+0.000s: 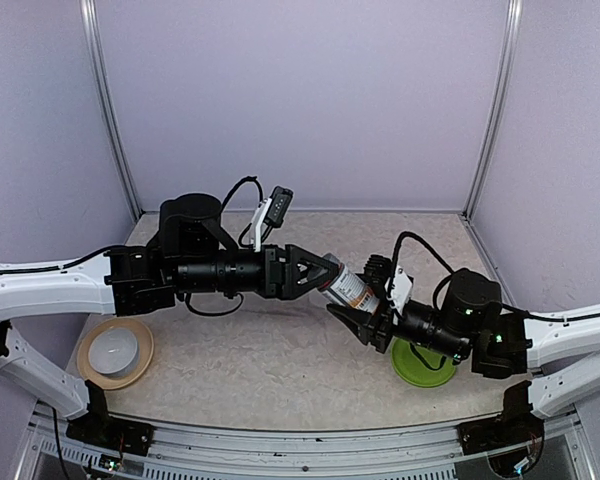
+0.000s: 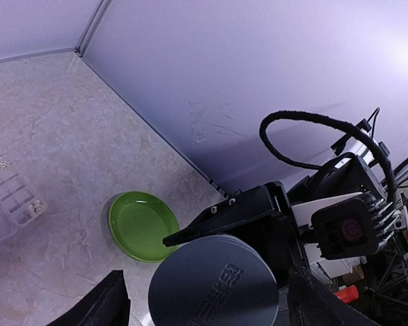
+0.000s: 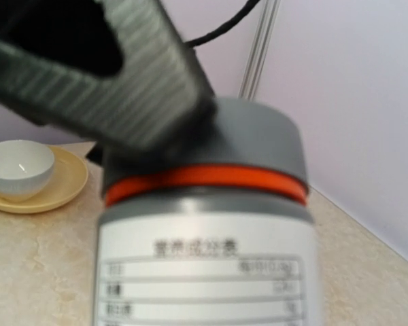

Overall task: Sort the pills into containers
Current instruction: Screw the lid of the pill bottle onto the pill bottle.

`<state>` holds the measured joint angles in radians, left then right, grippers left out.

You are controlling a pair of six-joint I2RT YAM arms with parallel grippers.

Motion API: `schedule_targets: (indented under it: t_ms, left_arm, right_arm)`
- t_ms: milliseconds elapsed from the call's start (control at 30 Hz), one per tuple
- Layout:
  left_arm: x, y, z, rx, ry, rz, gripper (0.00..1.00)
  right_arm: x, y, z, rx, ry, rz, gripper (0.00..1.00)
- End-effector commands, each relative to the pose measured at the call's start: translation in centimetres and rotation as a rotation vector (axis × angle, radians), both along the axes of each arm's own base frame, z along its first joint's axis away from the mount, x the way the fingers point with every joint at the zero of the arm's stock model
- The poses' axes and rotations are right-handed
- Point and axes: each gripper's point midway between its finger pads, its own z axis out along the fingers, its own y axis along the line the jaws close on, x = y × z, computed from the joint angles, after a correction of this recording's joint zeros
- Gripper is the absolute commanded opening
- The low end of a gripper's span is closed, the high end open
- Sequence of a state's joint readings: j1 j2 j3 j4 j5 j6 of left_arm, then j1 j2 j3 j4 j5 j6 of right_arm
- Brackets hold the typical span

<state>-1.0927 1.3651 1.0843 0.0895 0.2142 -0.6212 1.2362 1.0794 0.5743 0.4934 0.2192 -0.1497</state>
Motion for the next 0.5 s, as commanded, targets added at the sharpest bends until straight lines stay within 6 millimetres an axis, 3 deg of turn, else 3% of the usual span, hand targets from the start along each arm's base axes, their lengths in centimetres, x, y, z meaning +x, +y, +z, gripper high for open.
schedule_targets:
  t_ms: [0, 167, 300, 467]
  left_arm:
    - [0.23, 0.27, 2.29, -0.054, -0.036, -0.001, 0.79]
    - [0.19, 0.09, 1.96, -0.046, -0.03, -0.011, 0.74]
    - [0.04, -0.13, 1.77, -0.043, -0.028, -0.028, 0.59]
    - [-0.26, -0.24, 1.84, -0.043, -0.045, -0.05, 0.47]
  right_arm:
    - [-0.08, 0.22, 0.31, 0.004, -0.01, -0.001, 0.0]
    - [0.05, 0.28, 0.33, 0.001, -0.01, -0.007, 0.0]
    - [0.32, 0.31, 0.39, -0.005, -0.01, -0.022, 0.0]
    - [0.4, 0.37, 0.63, 0.006, 0.006, -0.026, 0.0]
